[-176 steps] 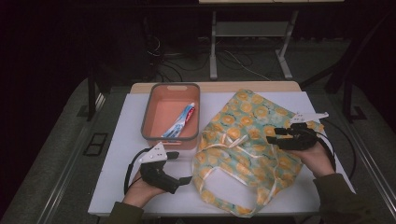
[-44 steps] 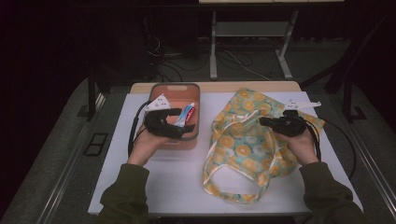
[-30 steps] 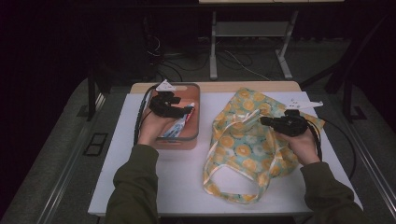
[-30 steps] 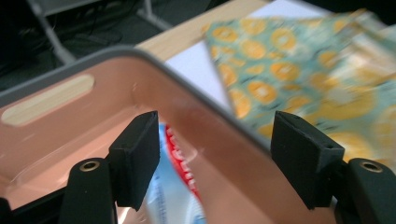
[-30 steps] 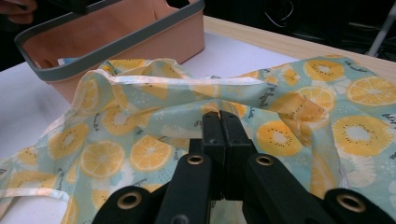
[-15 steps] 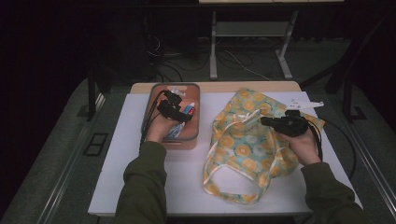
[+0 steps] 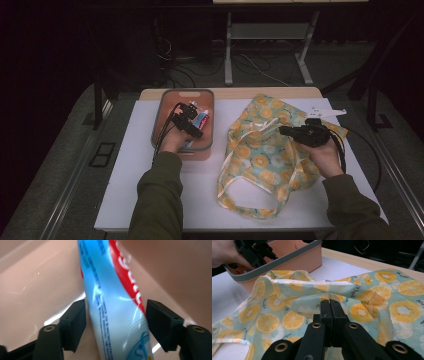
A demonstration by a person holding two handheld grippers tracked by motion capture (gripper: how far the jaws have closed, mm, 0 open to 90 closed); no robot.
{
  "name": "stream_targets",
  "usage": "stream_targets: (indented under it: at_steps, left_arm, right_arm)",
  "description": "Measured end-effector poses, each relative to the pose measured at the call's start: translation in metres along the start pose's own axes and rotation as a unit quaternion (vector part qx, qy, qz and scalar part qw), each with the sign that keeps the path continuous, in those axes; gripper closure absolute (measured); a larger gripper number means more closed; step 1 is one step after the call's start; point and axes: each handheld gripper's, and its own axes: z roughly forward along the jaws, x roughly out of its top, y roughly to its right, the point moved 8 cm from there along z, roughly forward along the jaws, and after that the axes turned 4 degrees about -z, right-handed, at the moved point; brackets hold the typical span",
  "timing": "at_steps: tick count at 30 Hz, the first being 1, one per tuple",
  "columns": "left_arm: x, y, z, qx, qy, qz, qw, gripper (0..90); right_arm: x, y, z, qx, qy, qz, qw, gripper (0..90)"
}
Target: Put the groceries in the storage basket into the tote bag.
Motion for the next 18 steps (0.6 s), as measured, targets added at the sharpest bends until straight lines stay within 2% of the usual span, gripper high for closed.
stream_targets:
  at_steps: [2,5,13,15,17,18]
  left_arm:
    - [-0.0001,-0.0005,0.0002,0.001,-0.003,-0.004,1.0000,36.5]
    - [-0.0012,-0.0018,-0.0003,-0.010,-0.005,-0.023,0.9997,40.2]
    - [-0.0012,-0.0040,-0.0023,-0.008,-0.006,-0.040,0.9992,50.6]
    - [-0.0004,-0.0042,-0.0049,-0.013,0.001,-0.043,0.9990,58.1]
    - [0.0011,-0.0047,-0.0077,-0.015,0.011,-0.046,0.9988,71.4]
    - [0.0011,-0.0046,-0.0073,-0.014,0.009,-0.049,0.9986,72.7]
  right_arm:
    - [-0.0001,-0.0001,-0.0003,-0.001,0.000,0.000,1.0000,89.8]
    - [-0.0002,0.0000,-0.0008,-0.001,0.000,-0.001,1.0000,89.8]
    - [-0.0002,0.0007,-0.0017,-0.003,0.000,0.000,1.0000,89.8]
    - [-0.0003,0.0006,-0.0016,-0.003,0.000,0.000,1.0000,89.8]
    - [-0.0004,0.0007,-0.0016,-0.003,0.000,0.000,1.0000,89.8]
    - [-0.0004,0.0007,-0.0016,-0.003,0.000,0.000,1.0000,89.8]
